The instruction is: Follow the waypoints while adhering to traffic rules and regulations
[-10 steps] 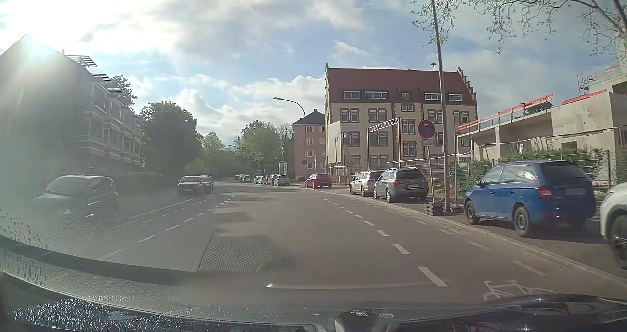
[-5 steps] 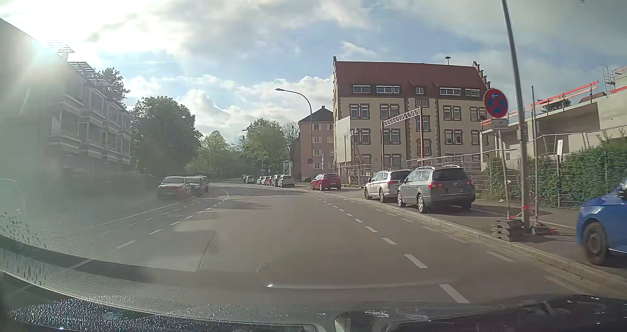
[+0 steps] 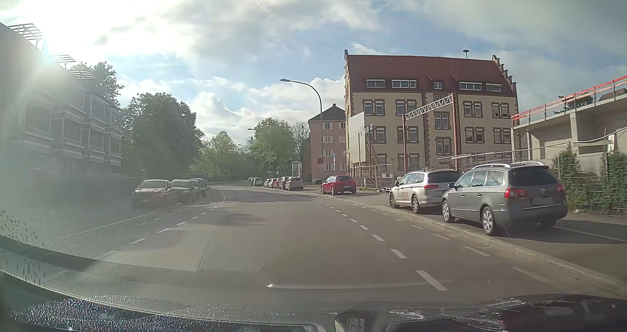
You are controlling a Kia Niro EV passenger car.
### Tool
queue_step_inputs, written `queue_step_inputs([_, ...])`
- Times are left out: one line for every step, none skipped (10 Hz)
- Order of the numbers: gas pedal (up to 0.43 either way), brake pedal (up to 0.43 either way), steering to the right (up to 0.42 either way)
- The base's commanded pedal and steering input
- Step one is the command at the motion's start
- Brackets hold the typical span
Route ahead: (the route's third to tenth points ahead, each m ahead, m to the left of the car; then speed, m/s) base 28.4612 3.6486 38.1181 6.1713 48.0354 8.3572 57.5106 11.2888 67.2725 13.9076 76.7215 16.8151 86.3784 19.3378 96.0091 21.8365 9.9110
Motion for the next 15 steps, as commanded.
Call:
queue_step_inputs([0.067, 0.000, -0.031])
queue_step_inputs([0.067, 0.000, -0.033])
queue_step_inputs([0.067, 0.000, -0.034])
queue_step_inputs([0.067, 0.000, -0.035])
queue_step_inputs([0.067, 0.000, -0.035])
queue_step_inputs([0.067, 0.000, -0.035])
queue_step_inputs([0.067, 0.000, -0.035])
queue_step_inputs([0.067, 0.000, -0.035])
queue_step_inputs([0.067, 0.000, -0.034])
queue_step_inputs([0.067, 0.000, -0.034])
queue_step_inputs([0.067, 0.000, -0.034])
queue_step_inputs([0.067, 0.000, -0.034])
queue_step_inputs([0.079, 0.000, -0.034])
queue_step_inputs([0.079, 0.000, -0.034])
queue_step_inputs([0.079, 0.000, -0.034])
